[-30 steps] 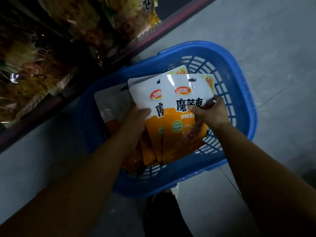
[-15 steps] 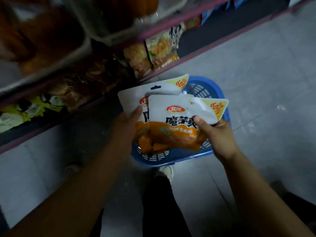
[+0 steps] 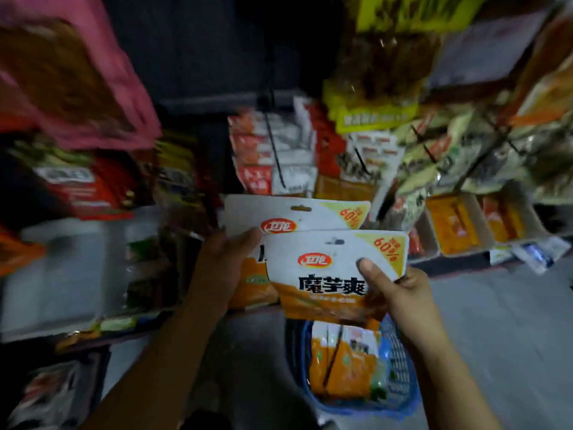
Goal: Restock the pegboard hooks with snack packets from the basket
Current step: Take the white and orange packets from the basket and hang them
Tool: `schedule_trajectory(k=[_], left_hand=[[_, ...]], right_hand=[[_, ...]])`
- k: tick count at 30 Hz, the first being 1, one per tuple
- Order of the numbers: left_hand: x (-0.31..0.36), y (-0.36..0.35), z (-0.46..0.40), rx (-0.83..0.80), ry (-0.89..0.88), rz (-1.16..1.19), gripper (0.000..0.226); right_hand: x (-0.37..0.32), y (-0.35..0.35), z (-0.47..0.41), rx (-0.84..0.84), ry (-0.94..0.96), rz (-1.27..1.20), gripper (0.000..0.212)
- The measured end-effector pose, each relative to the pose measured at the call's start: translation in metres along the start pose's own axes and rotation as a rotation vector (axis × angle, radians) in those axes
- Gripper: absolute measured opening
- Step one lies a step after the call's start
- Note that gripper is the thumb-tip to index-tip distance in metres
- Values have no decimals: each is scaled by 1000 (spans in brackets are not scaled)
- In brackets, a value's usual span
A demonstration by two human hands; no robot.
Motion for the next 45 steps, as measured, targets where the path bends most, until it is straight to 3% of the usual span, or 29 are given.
schedule_trajectory(k=[6, 13, 20, 25, 27, 31, 38, 45], left_hand=[[112, 75, 11, 91, -239, 42, 17], [163, 156, 7, 102, -289, 199, 30], [184, 199, -5, 15, -316, 129, 31], [210, 225, -17, 117, -424, 122, 25], [218, 229, -20, 142, -465, 117, 23], [232, 221, -19, 114, -562, 97, 16], [256, 174, -18, -16, -613, 129, 13], [249, 110, -37, -131, -489, 165, 15]], right_hand=[[-93, -100, -17, -71, 254, 61, 13], [-147, -198, -19, -196, 475, 70, 2], [-152, -254, -17, -196, 465, -22, 25], [-147, -278, -19, -201, 435, 24, 7], [-148, -284, -17, -183, 438, 7, 8], [-154, -280, -17, -82, 463, -22, 31], [-180, -241, -9, -4, 591, -101, 15], [-183, -186, -25, 162, 604, -73, 6]])
Point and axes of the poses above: each hand's wrist, its own z-axis away from the middle knuckle, its own y-axis out of the back of the hand, x = y × z, the point moved 5 cm from there along -z, towards the middle knuckle, and after that the axes turned 4 degrees about y, right-handed, at the moved point
